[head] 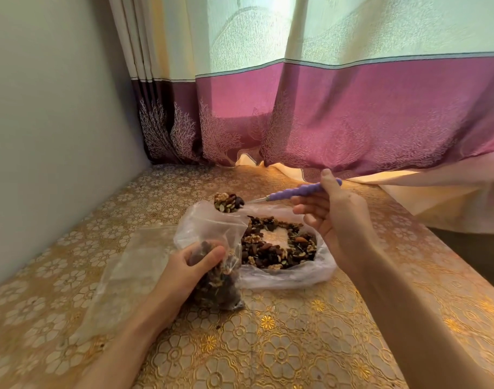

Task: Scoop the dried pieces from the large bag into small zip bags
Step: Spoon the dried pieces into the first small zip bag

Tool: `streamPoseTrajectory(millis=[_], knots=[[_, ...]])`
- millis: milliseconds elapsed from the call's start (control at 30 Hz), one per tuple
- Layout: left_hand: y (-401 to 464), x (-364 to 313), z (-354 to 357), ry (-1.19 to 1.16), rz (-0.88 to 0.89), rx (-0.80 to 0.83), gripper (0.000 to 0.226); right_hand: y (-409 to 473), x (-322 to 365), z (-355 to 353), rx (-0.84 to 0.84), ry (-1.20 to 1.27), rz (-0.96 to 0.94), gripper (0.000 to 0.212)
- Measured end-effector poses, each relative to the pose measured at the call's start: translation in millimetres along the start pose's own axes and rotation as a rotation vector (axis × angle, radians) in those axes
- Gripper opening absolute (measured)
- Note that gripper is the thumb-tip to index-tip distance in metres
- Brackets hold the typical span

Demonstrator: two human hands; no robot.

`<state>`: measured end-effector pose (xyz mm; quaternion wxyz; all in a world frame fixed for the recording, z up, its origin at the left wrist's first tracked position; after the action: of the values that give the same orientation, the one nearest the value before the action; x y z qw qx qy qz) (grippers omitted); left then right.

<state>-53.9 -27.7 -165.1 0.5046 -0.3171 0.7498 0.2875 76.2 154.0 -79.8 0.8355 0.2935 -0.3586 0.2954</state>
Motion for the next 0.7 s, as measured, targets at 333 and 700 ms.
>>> streamPoseTrajectory(millis=[333, 700], knots=[[-1.2, -0.3, -2.0, -0.043, 0.050, 0.076, 0.042, -4.5, 0.7, 9.8, 0.179, -0.071, -0.008, 0.039], [-2.1, -1.3, -1.3, -0.001, 0.062, 0.045, 0.032, 13.7, -7.4, -42.7, -0.117, -0.436, -0.207, 0.042]])
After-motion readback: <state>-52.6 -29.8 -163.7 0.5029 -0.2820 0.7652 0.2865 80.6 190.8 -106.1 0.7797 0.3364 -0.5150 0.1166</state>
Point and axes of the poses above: each hand's wrist, its own y-axis towards the middle knuckle, its own z-axis out of the palm, x = y × z, the point moved 3 cm from there along y, towards the middle knuckle, and after that the axes turned 15 degrees about y, right-handed, at the moved point
